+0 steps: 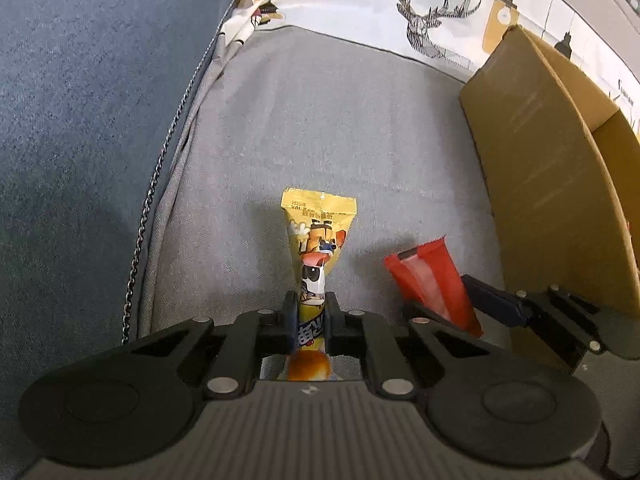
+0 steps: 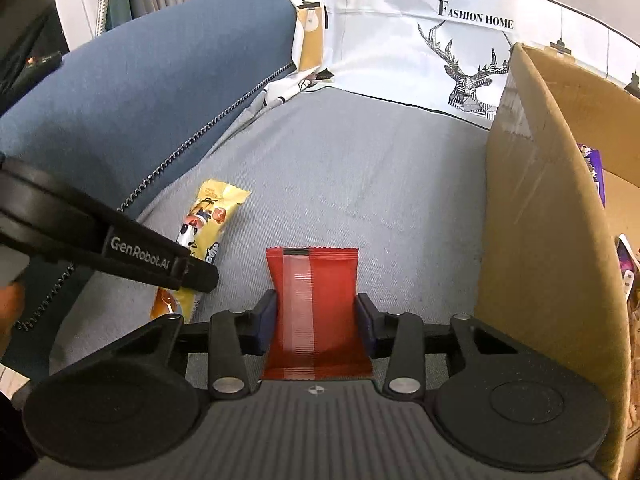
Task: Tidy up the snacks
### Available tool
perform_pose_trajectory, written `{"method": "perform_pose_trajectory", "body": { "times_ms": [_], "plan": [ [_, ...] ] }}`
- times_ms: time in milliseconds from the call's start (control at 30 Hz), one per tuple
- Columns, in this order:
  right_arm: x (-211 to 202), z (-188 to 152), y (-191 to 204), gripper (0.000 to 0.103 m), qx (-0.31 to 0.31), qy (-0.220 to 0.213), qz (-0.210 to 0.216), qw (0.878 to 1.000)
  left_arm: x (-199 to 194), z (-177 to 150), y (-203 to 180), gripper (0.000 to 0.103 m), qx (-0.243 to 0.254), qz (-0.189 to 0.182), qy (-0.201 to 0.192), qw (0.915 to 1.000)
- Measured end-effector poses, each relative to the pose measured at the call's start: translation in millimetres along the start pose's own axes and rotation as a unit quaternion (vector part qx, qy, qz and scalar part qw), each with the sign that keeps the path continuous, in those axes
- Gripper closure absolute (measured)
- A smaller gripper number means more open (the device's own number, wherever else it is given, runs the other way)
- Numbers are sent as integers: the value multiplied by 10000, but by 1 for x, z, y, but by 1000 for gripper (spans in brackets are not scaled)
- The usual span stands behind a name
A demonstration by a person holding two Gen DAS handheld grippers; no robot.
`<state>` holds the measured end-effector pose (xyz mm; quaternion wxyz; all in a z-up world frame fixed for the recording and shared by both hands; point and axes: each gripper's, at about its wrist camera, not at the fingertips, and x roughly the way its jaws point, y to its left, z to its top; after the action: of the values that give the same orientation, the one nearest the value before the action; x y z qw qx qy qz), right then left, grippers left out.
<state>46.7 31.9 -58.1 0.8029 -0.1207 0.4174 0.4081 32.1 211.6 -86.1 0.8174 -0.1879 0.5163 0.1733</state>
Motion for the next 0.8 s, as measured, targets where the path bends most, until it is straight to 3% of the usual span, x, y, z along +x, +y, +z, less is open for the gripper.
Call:
{"method": "perform_pose_trajectory", "body": {
  "times_ms": [300,800],
  "plan": [
    [-19,9,-1,60,100,-415,-19,9991,-12,6,-1,91,-117,-137,-377,9991],
    [-37,16,-6,60,250,-765,25,9968,-20,5,-3,91,-136,-159,-543,9983]
  ]
}}
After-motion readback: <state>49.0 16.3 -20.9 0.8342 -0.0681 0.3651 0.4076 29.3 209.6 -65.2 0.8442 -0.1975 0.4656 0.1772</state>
